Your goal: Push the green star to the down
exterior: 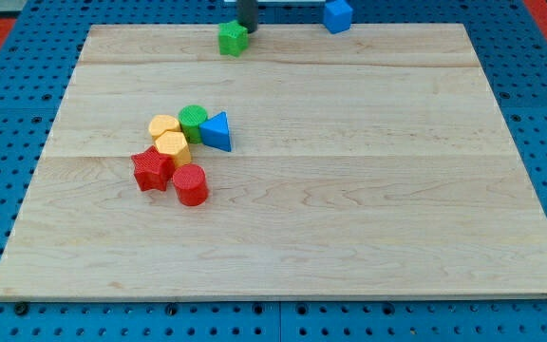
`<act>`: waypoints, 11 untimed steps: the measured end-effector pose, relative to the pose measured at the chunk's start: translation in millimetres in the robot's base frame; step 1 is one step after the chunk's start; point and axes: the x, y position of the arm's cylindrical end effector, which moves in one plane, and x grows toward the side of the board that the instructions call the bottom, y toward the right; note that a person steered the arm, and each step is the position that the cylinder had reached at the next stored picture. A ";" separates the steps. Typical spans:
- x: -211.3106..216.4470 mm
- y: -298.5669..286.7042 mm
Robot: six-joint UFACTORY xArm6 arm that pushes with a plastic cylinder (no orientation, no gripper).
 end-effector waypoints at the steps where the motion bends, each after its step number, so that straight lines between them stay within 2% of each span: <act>1: 30.4 -21.1; 2: 109.2 39.6; 3: 117.1 45.4; 4: 56.3 80.4; 5: 37.7 12.3; 6: 55.8 -37.0; 7: 122.8 -7.5; 8: 134.7 76.9; 9: 136.3 86.9; 10: 219.2 108.3; 11: 239.6 124.7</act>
